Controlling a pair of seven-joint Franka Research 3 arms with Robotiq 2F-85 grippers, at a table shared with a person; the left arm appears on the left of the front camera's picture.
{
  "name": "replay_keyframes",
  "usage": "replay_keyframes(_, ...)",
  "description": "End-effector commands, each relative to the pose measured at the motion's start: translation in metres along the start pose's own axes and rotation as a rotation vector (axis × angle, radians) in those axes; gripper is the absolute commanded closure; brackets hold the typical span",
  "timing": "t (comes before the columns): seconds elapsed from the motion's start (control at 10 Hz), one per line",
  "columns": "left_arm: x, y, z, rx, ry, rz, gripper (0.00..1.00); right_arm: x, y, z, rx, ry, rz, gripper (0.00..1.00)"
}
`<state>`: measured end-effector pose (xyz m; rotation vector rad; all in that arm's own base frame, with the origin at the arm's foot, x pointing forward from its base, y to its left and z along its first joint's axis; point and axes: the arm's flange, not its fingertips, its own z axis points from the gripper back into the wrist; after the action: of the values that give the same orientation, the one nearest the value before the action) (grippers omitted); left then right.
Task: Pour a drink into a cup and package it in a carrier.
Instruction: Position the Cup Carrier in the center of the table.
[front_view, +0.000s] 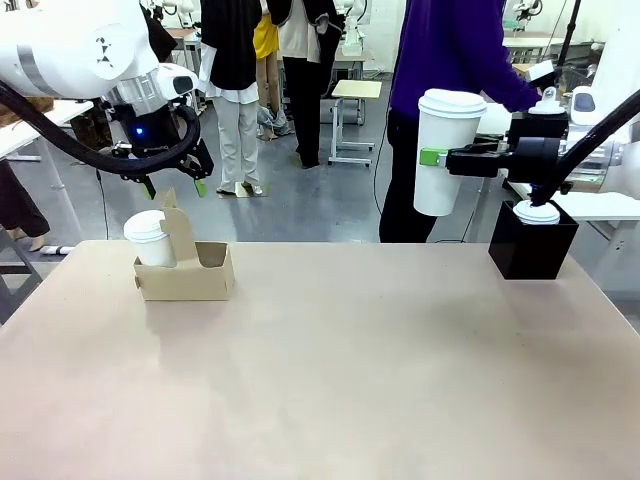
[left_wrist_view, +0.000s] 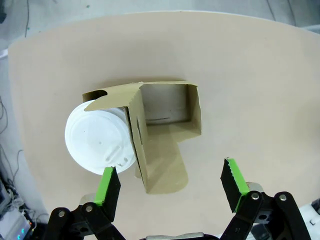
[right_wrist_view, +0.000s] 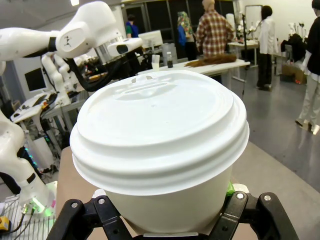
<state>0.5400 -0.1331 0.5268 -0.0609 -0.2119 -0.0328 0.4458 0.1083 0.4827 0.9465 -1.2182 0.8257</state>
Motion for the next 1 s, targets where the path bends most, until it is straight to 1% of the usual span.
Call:
replay_keyframes(0.0, 0.0, 0.005, 0.004, -0.005, -0.003, 0.011, 0.0, 0.005, 0.0, -0.001, -0.001, -0.007, 0.003, 0.2)
replay_keyframes(0.4, 0.0, 0.002, 0.001, 0.0, -0.001, 0.004, 0.0, 0.005, 0.0, -0.001, -0.001, -0.007, 0.003, 0.2)
replay_keyframes(0.5, 0.007, 0.006, -0.006, -0.016, 0.041, 0.024, 0.0, 0.005, 0.0, -0.001, -0.001, -0.007, 0.003, 0.2)
replay_keyframes(0.7, 0.013, 0.008, -0.012, 0.025, 0.034, 0.051, 0.0, 0.005, 0.0, -0.001, -0.001, -0.007, 0.003, 0.2)
replay_keyframes(0.9, 0.018, 0.013, -0.021, 0.039, 0.032, 0.07, 0.0, 0.005, 0.0, -0.001, -0.001, -0.007, 0.003, 0.2)
